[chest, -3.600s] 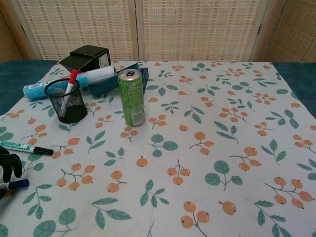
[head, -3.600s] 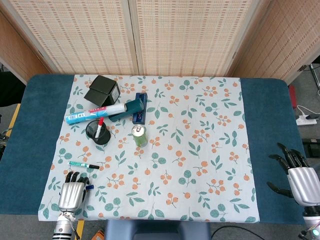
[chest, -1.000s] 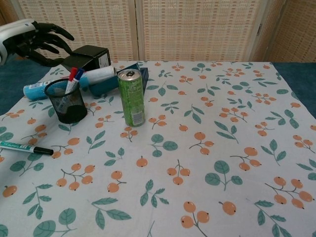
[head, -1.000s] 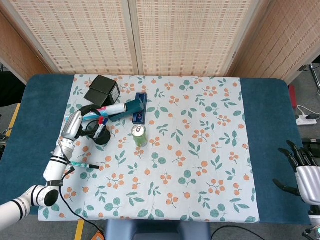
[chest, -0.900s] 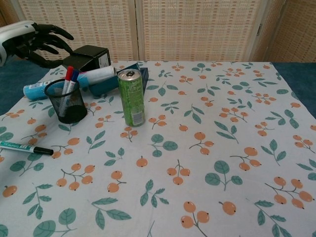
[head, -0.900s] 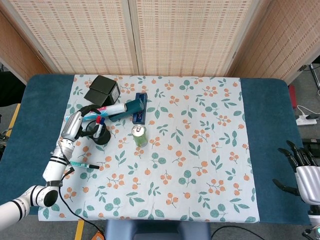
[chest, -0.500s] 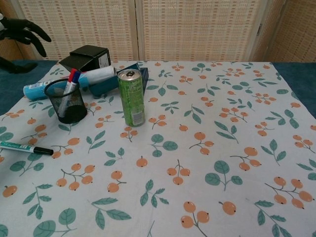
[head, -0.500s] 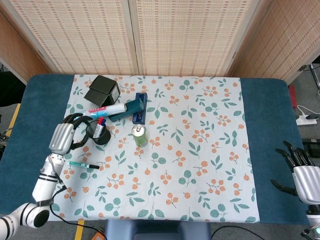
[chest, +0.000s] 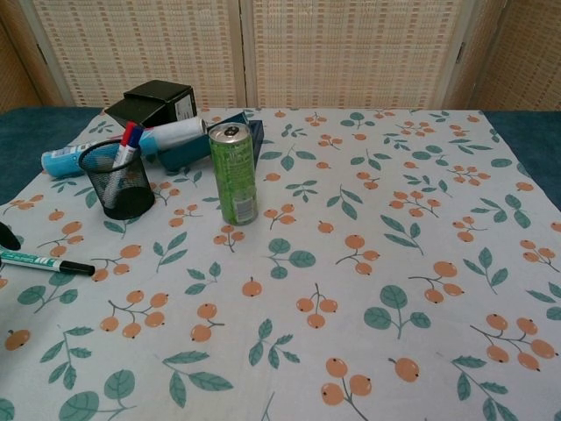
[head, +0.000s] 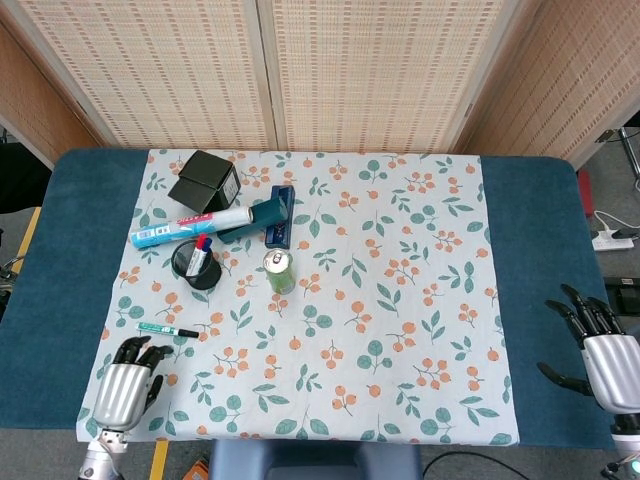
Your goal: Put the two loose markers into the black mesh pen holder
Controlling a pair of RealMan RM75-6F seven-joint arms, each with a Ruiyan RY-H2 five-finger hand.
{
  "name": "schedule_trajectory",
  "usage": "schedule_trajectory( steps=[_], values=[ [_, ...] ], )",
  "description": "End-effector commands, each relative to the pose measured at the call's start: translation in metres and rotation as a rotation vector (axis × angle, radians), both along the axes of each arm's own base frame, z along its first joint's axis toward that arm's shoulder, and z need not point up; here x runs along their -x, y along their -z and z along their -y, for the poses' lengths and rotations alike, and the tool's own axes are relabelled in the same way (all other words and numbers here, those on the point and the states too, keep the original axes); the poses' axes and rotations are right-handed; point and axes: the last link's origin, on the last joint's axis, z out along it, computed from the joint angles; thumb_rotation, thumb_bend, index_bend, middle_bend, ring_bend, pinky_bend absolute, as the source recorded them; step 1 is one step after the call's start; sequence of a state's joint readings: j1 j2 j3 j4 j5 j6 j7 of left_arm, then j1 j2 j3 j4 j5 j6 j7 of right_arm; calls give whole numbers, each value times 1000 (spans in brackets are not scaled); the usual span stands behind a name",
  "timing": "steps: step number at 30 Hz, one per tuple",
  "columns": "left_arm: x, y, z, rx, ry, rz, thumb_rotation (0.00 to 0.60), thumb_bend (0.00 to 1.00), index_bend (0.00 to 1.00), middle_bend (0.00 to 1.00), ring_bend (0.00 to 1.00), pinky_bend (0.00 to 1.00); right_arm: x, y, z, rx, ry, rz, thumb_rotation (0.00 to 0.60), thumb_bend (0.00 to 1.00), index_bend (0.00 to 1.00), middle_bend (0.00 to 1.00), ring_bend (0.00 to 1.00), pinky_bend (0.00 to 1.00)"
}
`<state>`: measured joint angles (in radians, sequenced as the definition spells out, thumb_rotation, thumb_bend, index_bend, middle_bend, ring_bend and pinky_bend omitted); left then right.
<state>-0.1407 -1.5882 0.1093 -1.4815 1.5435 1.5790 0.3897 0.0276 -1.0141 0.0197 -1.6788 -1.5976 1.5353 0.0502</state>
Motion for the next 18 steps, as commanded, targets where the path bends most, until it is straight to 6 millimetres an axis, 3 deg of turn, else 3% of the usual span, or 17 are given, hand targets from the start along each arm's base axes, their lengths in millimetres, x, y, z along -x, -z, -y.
schedule_trajectory(
  steps=[1,9,18],
  values=[
    [-1,15,-12,17,2,-5,600,341,339,402,193,197,1,0,0,1,2,-1,600,57,203,35,155,118],
    [3,26,-42,29,-3,-34,600,341,334,385,193,197,2,2,2,-10,10,-7,600,57,207,36,155,118],
    [8,38,-59,61,-23,-42,600,341,331,370,193,197,2,5,4,-18,19,-16,600,57,213,35,155,118]
  ],
)
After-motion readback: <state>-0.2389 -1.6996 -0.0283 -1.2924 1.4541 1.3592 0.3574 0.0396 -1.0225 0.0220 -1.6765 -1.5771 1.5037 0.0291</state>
